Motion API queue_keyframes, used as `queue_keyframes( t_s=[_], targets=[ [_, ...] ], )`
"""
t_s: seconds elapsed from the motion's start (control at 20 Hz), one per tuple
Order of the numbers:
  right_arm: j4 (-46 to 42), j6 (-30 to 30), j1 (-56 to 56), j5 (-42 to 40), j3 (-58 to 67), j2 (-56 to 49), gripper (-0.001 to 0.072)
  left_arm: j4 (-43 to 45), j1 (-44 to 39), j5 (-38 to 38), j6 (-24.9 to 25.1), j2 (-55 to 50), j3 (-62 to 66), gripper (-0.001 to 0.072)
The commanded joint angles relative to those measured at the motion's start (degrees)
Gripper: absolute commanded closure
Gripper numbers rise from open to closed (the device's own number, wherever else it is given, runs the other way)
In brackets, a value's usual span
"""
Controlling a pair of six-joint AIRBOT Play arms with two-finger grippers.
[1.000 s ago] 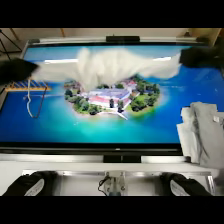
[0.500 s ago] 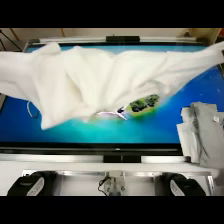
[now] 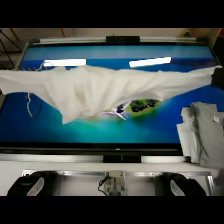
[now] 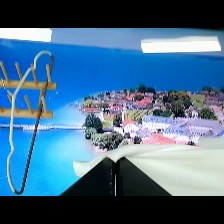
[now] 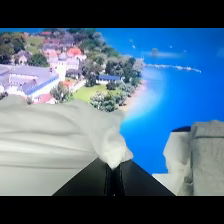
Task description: Fold the shirts.
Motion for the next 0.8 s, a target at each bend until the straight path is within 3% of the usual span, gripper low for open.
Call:
queue_keyframes(
  t_s=[0.0,0.15,0.3,0.45,0.6,0.65,0.75],
  targets=[
    [0.4,2.5,0.1,6.1,-3.7,0.7,0.0651,-1.5,0.0,-4.8,1.0,2.1,-7.9,0.0677],
    [10.1,2.9,0.1,5.8,-17.2,1.2,0.0651,-12.8,0.0,-4.3,1.0,2.9,-20.5,0.0676],
    [16.4,2.9,0.1,-10.6,-32.6,-0.9,0.0651,-24.2,0.0,4.9,1.1,0.8,-34.1,0.0676],
    [18.3,5.2,0.1,-23.6,-39.8,-8.5,0.0651,-26.2,-0.1,15.0,1.0,-4.7,-41.8,0.0677],
    [21.3,5.6,0.1,-25.3,-39.9,-17.7,0.0651,-26.6,-0.8,22.4,0.9,-12.1,-43.0,0.0668],
    [22.2,5.6,0.1,-25.1,-39.9,-19.7,0.065,-28.0,-0.7,23.7,1.0,-14.4,-42.5,0.0556],
    [22.6,5.2,0.1,-24.3,-39.9,-21.6,0.065,-28.7,-0.6,23.1,0.9,-17.3,-40.0,0.0044]
  ],
)
